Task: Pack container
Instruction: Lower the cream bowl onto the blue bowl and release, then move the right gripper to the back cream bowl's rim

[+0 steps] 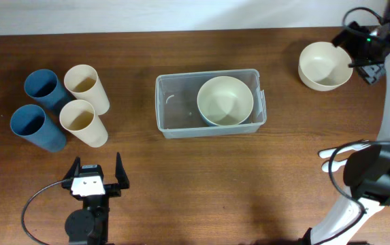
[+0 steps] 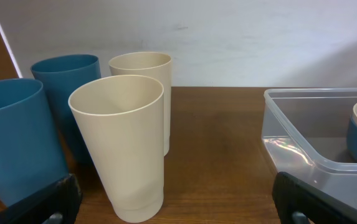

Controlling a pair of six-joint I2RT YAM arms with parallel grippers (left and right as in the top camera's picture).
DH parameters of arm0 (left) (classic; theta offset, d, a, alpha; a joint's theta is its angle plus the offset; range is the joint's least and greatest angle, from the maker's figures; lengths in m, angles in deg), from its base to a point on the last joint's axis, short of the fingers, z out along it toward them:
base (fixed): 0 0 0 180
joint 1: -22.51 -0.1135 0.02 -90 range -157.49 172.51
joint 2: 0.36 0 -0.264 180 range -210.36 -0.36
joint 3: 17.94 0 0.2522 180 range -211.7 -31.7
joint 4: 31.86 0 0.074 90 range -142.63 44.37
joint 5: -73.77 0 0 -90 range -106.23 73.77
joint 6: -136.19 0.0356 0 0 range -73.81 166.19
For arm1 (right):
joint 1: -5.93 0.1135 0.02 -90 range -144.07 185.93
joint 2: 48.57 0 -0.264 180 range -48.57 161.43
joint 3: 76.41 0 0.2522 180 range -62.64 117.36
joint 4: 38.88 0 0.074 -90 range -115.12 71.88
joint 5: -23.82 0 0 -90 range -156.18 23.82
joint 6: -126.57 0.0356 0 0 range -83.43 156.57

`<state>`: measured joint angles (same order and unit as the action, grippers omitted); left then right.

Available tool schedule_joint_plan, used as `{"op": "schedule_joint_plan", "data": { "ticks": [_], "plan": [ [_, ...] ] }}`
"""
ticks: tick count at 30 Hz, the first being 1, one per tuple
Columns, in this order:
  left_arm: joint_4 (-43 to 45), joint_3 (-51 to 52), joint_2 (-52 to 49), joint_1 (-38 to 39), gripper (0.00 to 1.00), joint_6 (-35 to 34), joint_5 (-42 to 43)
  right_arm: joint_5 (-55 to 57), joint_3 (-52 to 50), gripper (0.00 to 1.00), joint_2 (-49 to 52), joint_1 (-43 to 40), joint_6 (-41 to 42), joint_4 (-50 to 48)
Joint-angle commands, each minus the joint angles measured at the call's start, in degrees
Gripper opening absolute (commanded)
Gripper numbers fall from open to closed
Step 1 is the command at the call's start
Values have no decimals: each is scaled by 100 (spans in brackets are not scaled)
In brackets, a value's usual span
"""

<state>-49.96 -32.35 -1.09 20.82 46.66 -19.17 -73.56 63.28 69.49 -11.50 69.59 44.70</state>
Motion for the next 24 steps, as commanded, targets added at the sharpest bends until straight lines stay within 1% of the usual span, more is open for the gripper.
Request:
{"op": "schedule_joint_plan", "data": {
  "ticks": [1, 4, 7, 10, 17, 24],
  "plan": [
    [-28, 13, 44, -24, 99, 87, 61, 55, 61, 99, 501, -63, 160, -66],
    [-28, 13, 44, -24, 99, 87, 61, 55, 61, 99, 796, -63, 168, -188],
    [-28, 13, 44, -24, 100, 87, 61, 55, 61, 99, 984, -79, 459, -273],
    [-28, 13, 44, -24, 100, 87, 61, 57, 61, 99, 1062, -107, 697, -341],
    [-28, 13, 44, -24, 100, 87, 61, 208, 61, 99, 1235, -107, 852, -424],
    [-28, 13, 44, -24, 100, 87, 61, 214, 61, 99, 1464, -107, 1425, -358]
  ]
}}
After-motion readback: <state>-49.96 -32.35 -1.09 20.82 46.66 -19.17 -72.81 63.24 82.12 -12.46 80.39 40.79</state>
